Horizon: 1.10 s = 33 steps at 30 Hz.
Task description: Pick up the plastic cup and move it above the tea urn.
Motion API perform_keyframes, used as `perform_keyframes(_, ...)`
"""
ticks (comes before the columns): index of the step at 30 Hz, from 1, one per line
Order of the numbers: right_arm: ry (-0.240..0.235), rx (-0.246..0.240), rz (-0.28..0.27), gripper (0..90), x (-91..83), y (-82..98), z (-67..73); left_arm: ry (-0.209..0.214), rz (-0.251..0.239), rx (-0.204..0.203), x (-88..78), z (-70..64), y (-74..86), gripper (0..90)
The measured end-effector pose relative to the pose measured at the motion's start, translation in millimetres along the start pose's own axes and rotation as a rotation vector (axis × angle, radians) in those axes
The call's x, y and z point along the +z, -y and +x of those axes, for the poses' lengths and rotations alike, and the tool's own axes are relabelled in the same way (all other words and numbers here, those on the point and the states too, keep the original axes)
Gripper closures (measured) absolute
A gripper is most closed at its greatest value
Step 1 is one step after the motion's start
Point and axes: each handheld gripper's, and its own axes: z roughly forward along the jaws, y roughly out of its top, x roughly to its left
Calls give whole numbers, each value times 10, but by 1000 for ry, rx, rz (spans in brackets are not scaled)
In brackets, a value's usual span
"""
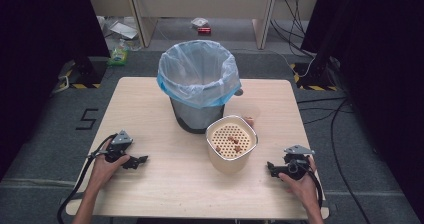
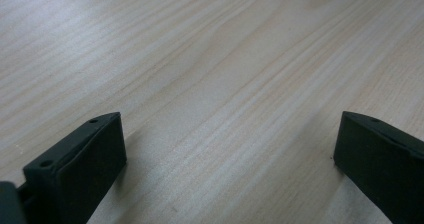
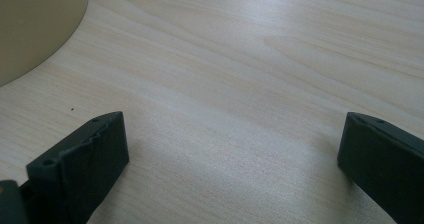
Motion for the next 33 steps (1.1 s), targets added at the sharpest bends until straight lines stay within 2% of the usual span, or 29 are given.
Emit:
perform_keyframes(16,4,5,-3,21,-3,1,2,0,0,0,0,0,0,0)
perform_keyframes(18,3,4,-13,62,-10,5,1,0,0,0,0,0,0,0)
perform_keyframes(20,-9,-7,-36,192,-35,7,-2,0,0,0,0,0,0,0)
perform_keyframes(21,-16,-10,-39,210,-43,3,-5,0,0,0,0,0,0,0)
perform_keyframes(26,-12,-9,-52,210,-74,-20,-10,0,0,0,0,0,0,0)
perform_keyframes(31,-17,22,-127,252,-180,-130,-55,0,0,0,0,0,0,0)
perform_keyframes(33,-17,26,-133,261,-209,-189,-62,0,0,0,0,0,0,0)
